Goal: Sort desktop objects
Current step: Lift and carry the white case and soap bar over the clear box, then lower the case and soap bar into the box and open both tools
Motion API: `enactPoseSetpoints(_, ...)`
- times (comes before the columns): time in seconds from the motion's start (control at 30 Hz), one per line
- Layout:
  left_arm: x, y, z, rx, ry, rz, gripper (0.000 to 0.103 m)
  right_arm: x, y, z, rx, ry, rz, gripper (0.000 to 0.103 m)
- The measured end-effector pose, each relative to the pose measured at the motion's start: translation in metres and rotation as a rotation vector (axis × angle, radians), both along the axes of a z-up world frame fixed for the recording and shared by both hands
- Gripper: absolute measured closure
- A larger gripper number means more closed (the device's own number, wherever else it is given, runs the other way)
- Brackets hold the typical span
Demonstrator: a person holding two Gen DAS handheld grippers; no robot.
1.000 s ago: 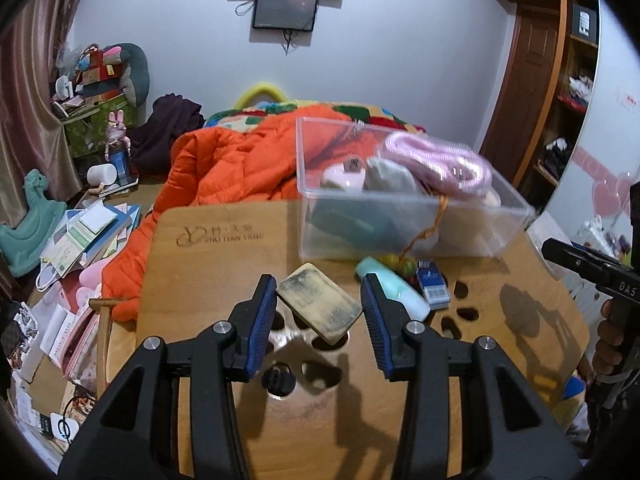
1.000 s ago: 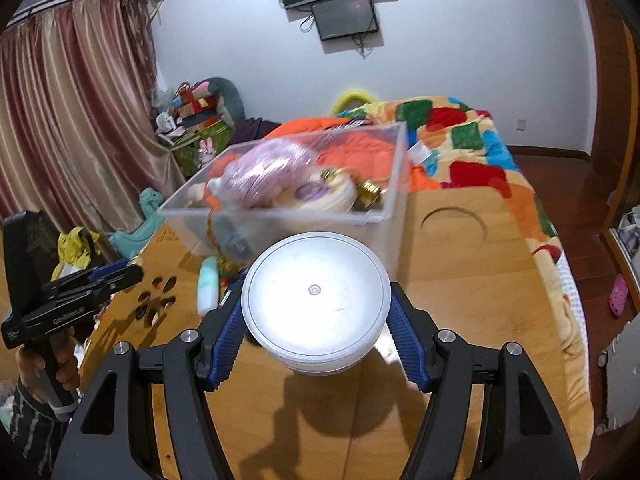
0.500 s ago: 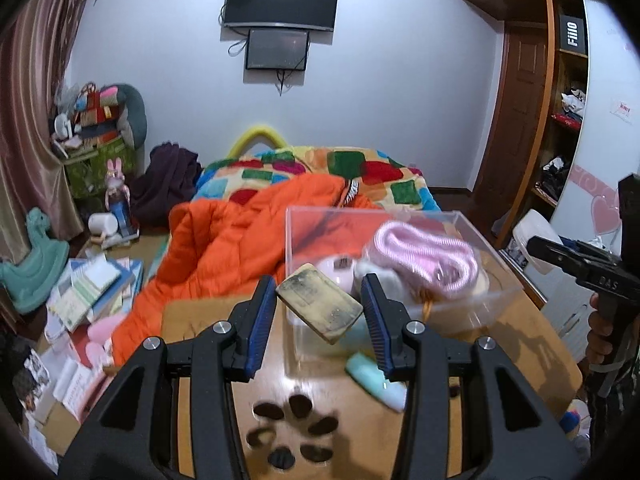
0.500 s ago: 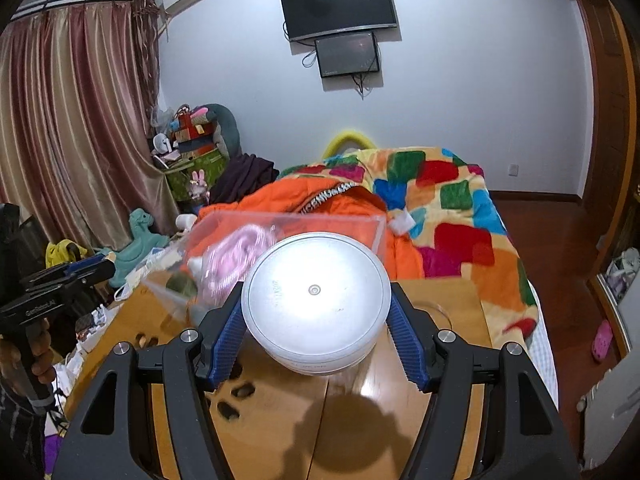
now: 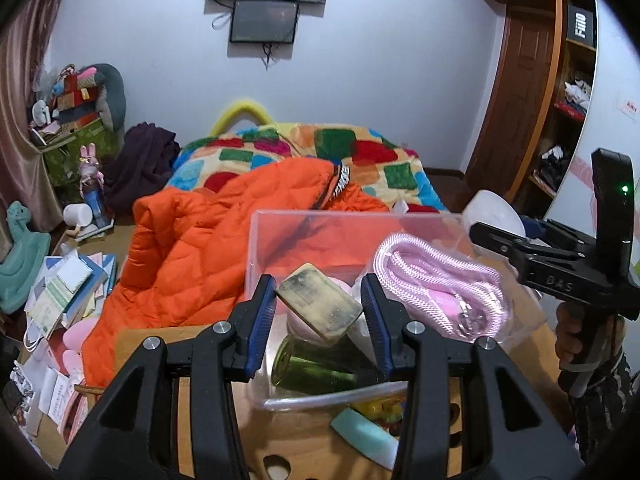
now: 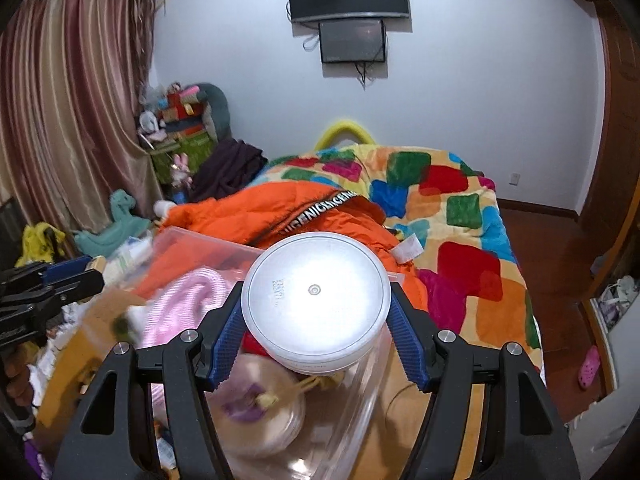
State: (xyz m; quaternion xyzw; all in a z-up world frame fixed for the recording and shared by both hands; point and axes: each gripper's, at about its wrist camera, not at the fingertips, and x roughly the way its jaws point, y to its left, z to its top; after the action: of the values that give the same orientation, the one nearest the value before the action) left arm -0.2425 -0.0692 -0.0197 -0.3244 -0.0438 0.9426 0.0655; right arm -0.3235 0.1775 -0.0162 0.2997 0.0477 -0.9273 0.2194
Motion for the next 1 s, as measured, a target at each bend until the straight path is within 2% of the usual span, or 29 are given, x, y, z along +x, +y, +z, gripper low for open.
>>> enactPoseSetpoints(0.1,-0.007,0.004,-0.01,0.003,-0.026,-0.004,0.06,-0.003,-0.007,-0.01,0.028,-0.004,0.008,0.041)
enactPoseSetpoints(0.2,-0.011,0.006,-0.016,0.003,-0.04,-0.001,0.06,0.003,-0.005,-0.003,0.015,0.047,0.01,0.041)
enactPoseSetpoints(0.3,-0.012,0.006,-0.016,0.008,-0.037,0.002,0.06,0.004,-0.008,-0.001,0.001,0.024,0.043,0.041)
enactPoseSetpoints(0.43,-0.013,0.006,-0.017,0.023,-0.038,-0.01,0.06,0.005,-0.015,-0.003,0.047,0.035,0.039,0.041)
enactPoseSetpoints(0.53,-0.013,0.01,-0.021,0.025,-0.047,-0.014,0.05,0.011,-0.016,-0.002,0.041,0.033,0.041,0.04)
enactPoseSetpoints(0.67,-0.008,0.012,-0.023,0.021,-0.037,0.004,0.045,0.019,-0.013,0.0,0.045,0.038,0.036,0.04)
enactPoseSetpoints(0.8,-0.001,0.008,-0.021,0.097,-0.041,-0.026,0.03,0.031,-0.007,0.004,0.028,0.031,0.034,0.035)
enactPoseSetpoints(1.0,0.014,0.015,-0.01,0.05,0.0,-0.026,0.027,0.051,-0.003,0.008,0.021,0.042,0.044,0.032)
